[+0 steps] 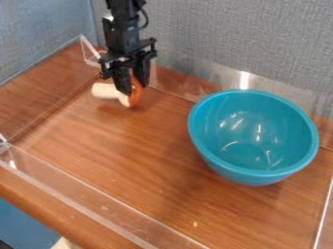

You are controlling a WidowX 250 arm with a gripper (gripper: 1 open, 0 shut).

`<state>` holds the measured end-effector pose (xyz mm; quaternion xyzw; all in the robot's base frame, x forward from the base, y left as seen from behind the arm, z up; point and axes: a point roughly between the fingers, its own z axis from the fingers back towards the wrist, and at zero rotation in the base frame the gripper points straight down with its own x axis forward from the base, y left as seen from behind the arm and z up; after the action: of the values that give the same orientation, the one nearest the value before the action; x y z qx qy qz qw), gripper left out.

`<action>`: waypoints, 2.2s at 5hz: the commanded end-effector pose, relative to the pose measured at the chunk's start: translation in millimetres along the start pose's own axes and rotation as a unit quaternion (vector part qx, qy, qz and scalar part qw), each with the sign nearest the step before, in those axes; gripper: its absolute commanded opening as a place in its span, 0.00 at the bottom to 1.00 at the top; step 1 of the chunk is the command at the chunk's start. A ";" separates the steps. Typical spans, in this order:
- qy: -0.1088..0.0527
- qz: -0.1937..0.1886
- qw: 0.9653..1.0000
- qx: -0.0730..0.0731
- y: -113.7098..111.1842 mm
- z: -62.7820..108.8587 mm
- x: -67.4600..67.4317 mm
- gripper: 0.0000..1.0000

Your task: Put the mushroom in the blue bowl

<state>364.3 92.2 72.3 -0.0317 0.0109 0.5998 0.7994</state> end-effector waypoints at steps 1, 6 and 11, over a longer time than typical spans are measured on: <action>-0.035 0.014 0.998 -0.052 -2.8 44.4 13.6 0.00; -0.039 0.089 0.994 -0.052 -20.4 18.2 43.1 0.00; -0.047 0.049 0.996 -0.066 -25.6 55.9 16.9 0.00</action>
<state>389.0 108.1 83.7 -0.0318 -0.0131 0.6458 0.7627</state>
